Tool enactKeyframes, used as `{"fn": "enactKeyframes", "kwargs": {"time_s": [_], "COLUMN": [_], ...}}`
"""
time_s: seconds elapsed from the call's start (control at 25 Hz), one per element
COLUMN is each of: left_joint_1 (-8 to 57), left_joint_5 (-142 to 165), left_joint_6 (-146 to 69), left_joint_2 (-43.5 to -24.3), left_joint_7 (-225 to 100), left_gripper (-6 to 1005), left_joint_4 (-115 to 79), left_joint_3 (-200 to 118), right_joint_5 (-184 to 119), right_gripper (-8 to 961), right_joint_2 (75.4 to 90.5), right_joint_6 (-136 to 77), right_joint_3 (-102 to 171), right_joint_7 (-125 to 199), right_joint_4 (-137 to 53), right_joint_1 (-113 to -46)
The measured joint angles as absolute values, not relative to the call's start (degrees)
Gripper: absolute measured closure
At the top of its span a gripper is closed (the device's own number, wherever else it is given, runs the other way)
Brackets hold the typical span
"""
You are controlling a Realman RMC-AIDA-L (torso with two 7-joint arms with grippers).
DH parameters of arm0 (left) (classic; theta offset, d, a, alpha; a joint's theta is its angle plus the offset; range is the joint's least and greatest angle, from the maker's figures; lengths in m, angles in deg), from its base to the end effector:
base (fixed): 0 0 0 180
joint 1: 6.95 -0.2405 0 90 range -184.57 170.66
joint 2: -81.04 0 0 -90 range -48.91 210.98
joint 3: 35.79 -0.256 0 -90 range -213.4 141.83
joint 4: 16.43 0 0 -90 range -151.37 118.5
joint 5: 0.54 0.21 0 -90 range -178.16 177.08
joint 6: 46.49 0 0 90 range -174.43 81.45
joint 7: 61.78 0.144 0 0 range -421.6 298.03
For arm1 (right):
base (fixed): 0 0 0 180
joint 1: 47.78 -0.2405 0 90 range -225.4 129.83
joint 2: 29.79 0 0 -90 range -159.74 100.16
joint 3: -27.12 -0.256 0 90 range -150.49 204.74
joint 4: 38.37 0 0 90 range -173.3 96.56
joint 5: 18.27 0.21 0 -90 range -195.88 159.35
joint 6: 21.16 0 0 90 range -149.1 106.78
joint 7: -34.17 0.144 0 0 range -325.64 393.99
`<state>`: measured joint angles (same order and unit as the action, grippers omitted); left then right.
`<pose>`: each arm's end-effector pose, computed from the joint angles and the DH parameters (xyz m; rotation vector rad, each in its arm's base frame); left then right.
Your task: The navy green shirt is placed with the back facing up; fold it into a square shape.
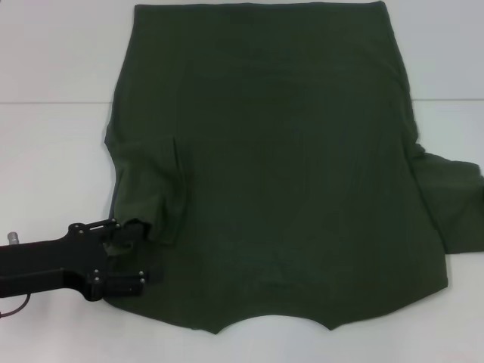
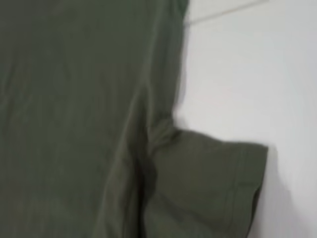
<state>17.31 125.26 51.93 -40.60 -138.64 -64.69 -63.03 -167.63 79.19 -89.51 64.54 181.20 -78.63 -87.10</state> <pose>-0.2974 0.2896 0.0273 -2.6891 -0.6316 -0.6027 0.3286 0.4038 0.0902 -1.8798 1.6766 0.0841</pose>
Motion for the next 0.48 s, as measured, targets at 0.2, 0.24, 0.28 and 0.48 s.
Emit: {"fn": "enactKeyframes", "kwargs": {"time_s": [0.2, 0.24, 0.28, 0.48], "left_joint_1": [17.31, 17.31, 17.33, 17.37], "left_joint_5": [125.41, 125.41, 125.42, 125.47], "left_joint_6": [51.8, 51.72, 51.57, 51.25], "left_joint_2": [-40.6, -40.6, -40.6, -40.6], "left_joint_7": [-138.69, -138.69, -138.69, -138.71], "left_gripper": [123, 123, 123, 123], "left_joint_4": [-64.68, -64.69, -64.69, -64.81], "left_joint_3": [-63.03, -63.03, -63.04, -63.19], "right_joint_5": [-163.73, -163.05, -162.52, -161.21], "right_gripper": [945, 945, 945, 946], "right_joint_2": [78.12, 77.97, 77.88, 77.82], "right_joint_6": [-91.87, -92.28, -92.67, -94.11], "right_joint_3": [61.49, 60.86, 60.39, 60.03], "right_joint_7": [179.78, 179.55, 179.41, 179.19], "right_joint_4": [-81.69, -82.42, -83.06, -85.65], "right_joint_1": [-85.26, -85.07, -84.95, -85.79]}}
